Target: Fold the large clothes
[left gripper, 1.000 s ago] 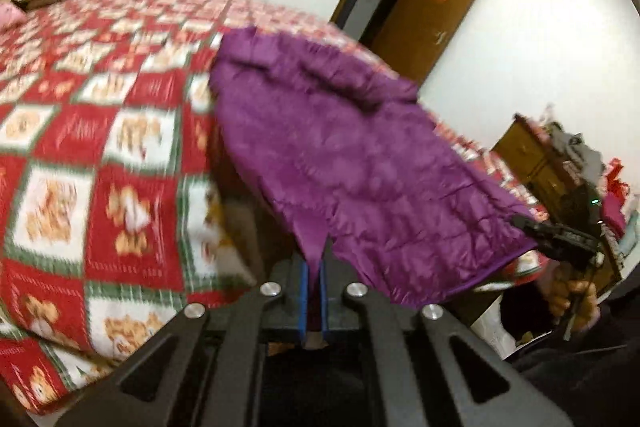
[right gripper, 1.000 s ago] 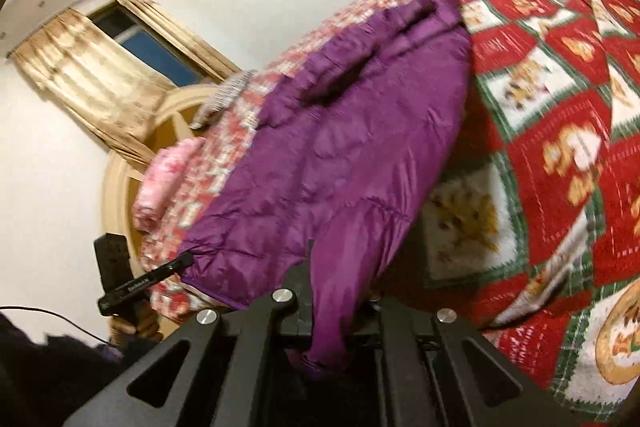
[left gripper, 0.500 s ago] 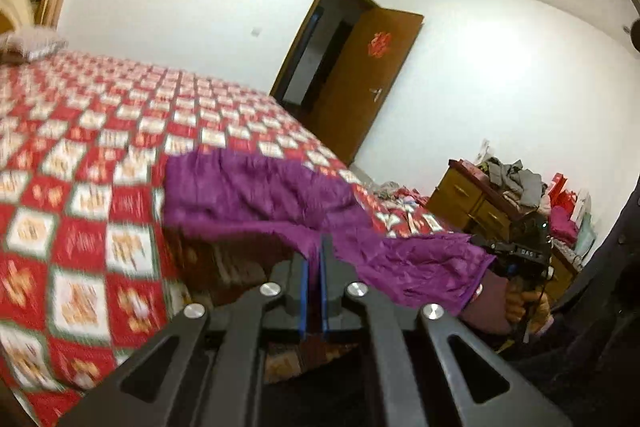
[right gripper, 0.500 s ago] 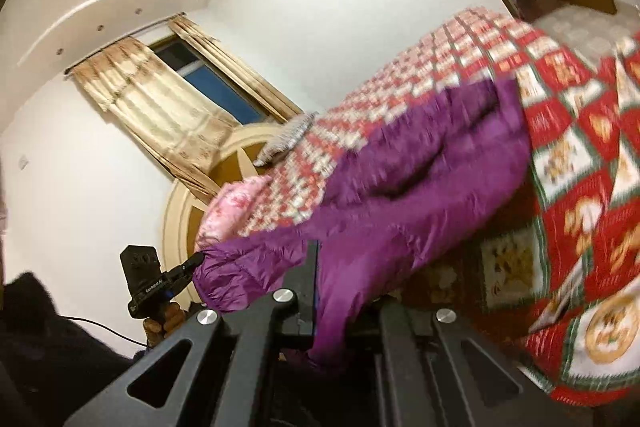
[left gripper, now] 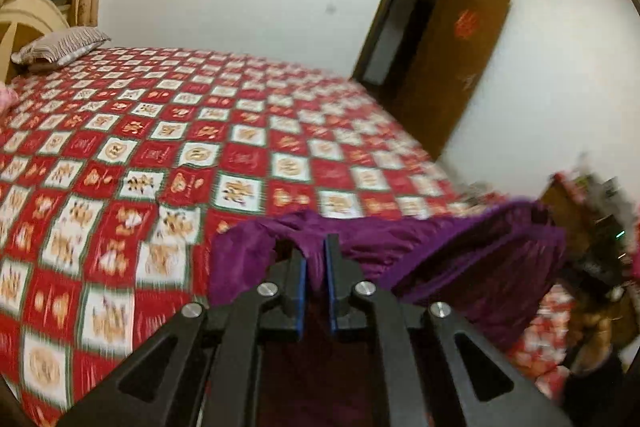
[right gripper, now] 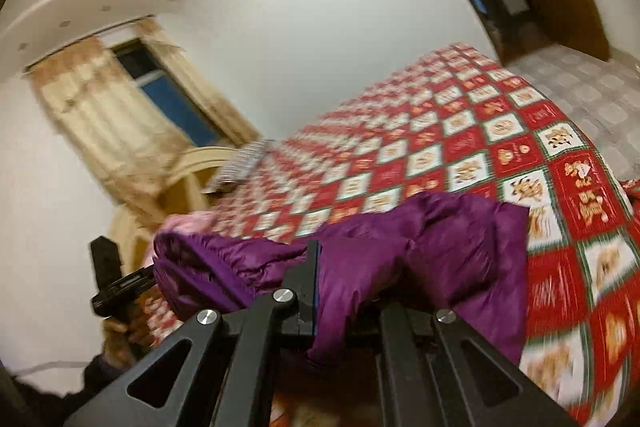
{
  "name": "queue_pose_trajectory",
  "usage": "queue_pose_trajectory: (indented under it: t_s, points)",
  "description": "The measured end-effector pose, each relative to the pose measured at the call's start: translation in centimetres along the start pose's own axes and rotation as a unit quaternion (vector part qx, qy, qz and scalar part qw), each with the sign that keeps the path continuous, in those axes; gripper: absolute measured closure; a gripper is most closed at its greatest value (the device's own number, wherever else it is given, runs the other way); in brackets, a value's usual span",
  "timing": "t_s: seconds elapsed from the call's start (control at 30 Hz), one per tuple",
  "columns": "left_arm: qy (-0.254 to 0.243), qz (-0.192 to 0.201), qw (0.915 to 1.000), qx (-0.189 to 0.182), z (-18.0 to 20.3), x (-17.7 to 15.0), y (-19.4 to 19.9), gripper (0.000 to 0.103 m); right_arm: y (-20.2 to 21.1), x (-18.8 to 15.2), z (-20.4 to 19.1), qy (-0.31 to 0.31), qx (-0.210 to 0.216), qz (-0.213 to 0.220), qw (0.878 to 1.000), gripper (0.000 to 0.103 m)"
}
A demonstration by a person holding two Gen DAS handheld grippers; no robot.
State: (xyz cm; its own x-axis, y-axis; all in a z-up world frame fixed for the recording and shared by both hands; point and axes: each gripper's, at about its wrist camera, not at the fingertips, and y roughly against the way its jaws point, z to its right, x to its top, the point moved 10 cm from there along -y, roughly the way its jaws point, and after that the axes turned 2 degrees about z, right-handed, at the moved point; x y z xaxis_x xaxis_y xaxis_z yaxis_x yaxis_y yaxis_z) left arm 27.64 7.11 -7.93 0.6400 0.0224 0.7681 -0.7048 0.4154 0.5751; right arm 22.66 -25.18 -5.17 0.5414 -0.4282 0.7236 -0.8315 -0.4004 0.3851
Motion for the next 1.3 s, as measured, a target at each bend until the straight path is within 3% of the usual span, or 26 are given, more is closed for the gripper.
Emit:
queue_pose_trajectory:
  t_s: [0.2,0.27,0.4,0.5,0.57,0.6,0.63,0.7,0.73,0.77,0.83,0.9,0.97,1.1,1.17,1.23,1.27,1.3]
  points:
    - [-0.038,-0.065,0.9921,0.100,-2.3,-2.1,-9.4,0.091,-10.1,-0.3,7.4,0.003,-0.096,-0.042,0.994,0.099]
    - [-0.025,-0.086,0.9888,0.119,-4.0,-3.4,-11.8,0.089,-12.1,-0.8,9.3,0.001,-0.117,-0.043,0.992,0.099]
    - [0.035,-0.096,0.9924,0.068,-5.1,-4.6,-13.5,0.084,-14.3,-1.9,11.8,-0.021,-0.118,-0.044,0.992,0.098]
    - [0.115,-0.095,0.9888,-0.003,-5.9,-4.5,-13.3,0.074,-14.7,-2.4,12.5,-0.034,-0.104,-0.046,0.993,0.096]
    - [0.176,-0.089,0.9787,-0.056,-6.7,-3.6,-12.6,0.051,-14.6,-2.1,12.4,-0.049,-0.081,-0.041,0.995,0.093]
    - [0.208,-0.073,0.9725,-0.074,-7.3,-2.5,-11.8,0.024,-14.2,-1.7,12.2,-0.063,-0.058,-0.036,0.996,0.090]
    - [0.223,-0.059,0.9703,-0.071,-8.0,-1.7,-11.1,0.000,-13.9,-1.4,12.1,-0.073,-0.044,-0.031,0.996,0.081]
    - [0.251,-0.022,0.9660,-0.058,-10.0,0.2,-9.4,0.000,-12.0,-0.1,11.5,-0.102,-0.005,-0.005,0.995,0.056]
    - [0.261,-0.011,0.9639,-0.050,-11.1,1.0,-8.4,0.000,-10.9,0.6,11.3,-0.110,0.005,0.010,0.994,0.025]
    - [0.266,-0.006,0.9632,-0.036,-12.0,1.4,-7.6,0.000,-9.9,1.3,11.0,-0.112,0.009,0.025,0.993,0.011]
    - [0.255,0.002,0.9670,0.000,-13.0,2.2,-6.0,0.000,-7.8,2.6,10.4,-0.106,0.003,0.042,0.993,0.011]
    - [0.203,0.000,0.9786,0.035,-12.0,2.3,-5.1,0.000,-5.6,3.4,9.5,-0.078,-0.037,0.049,0.995,0.011]
    - [0.114,-0.009,0.9916,0.060,-8.6,1.9,-5.3,0.000,-4.7,3.2,8.1,-0.038,-0.080,0.042,0.995,0.011]
    - [0.026,-0.021,0.9973,0.066,-2.3,0.7,-8.2,0.000,-7.3,0.8,3.2,0.077,-0.136,-0.015,0.988,0.014]
    - [-0.016,-0.028,0.9961,0.082,0.8,0.3,-10.5,0.000,-10.0,-0.7,1.3,0.139,-0.180,-0.037,0.973,0.041]
    - [-0.056,-0.025,0.9917,0.113,3.0,-0.1,-12.2,0.000,-12.4,-1.3,0.9,0.142,-0.187,-0.045,0.971,0.059]
    - [-0.076,-0.018,0.9877,0.136,3.7,-0.1,-13.0,0.000,-14.2,-1.9,1.1,0.139,-0.191,-0.052,0.970,0.067]
    - [-0.089,-0.014,0.9846,0.150,3.8,-0.1,-13.3,0.000,-14.8,-2.2,1.6,0.143,-0.200,-0.053,0.968,0.067]
